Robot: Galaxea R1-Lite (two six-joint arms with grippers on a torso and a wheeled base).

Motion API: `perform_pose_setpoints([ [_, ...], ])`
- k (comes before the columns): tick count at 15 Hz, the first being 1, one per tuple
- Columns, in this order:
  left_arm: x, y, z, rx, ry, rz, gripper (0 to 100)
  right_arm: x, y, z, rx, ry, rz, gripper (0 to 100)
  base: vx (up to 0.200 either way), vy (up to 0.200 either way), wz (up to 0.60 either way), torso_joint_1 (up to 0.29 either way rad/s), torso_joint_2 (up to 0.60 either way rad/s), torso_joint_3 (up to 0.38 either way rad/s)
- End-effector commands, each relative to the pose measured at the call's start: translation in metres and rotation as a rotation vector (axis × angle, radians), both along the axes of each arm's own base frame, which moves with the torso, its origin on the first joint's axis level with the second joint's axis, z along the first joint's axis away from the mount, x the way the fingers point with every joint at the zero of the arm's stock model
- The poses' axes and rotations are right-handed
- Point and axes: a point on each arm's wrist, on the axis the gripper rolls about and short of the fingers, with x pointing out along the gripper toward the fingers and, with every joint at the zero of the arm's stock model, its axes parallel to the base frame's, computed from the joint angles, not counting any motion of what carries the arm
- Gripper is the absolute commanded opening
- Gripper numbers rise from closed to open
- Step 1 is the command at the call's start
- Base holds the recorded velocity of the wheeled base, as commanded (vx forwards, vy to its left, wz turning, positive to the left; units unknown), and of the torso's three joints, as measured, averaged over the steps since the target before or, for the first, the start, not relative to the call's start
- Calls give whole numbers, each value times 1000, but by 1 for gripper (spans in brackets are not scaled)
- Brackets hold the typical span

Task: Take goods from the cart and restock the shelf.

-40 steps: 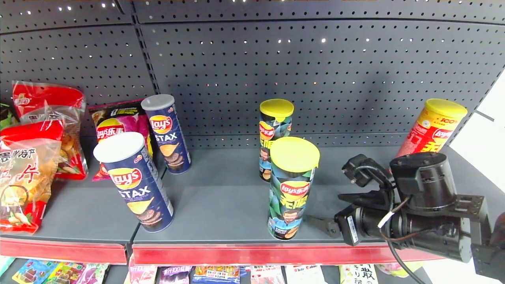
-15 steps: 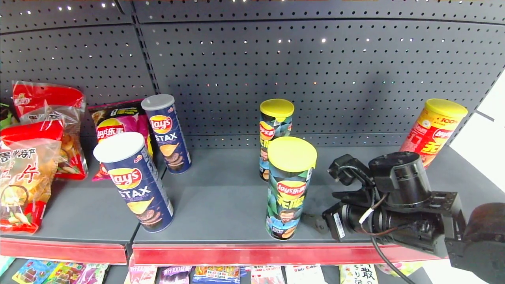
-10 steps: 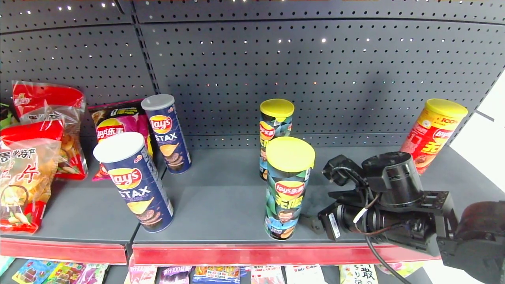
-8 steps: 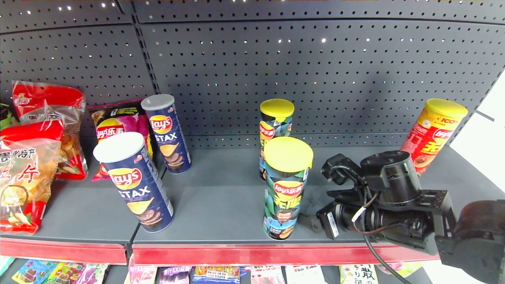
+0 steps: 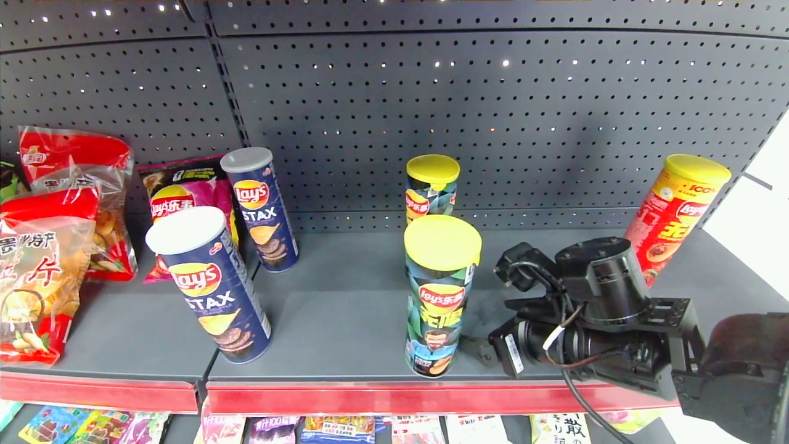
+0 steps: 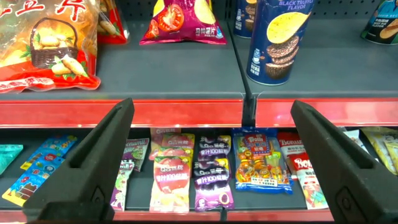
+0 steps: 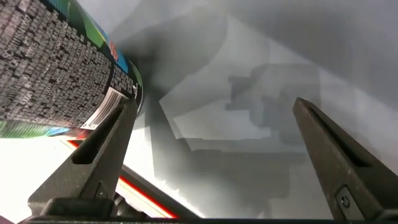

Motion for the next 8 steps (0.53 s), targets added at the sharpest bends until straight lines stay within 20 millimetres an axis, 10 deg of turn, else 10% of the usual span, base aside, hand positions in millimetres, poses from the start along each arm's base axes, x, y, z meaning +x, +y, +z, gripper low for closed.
perform_pose_setpoints([
  [1,0,0,0,1,1,0,100,-2,2,0,-4,-1,5,100,0,0,0,0,0,0],
  [8,0,0,0,0,1,0,100,-4,6,-1,-9,-5,13,100,0,0,0,0,0,0],
])
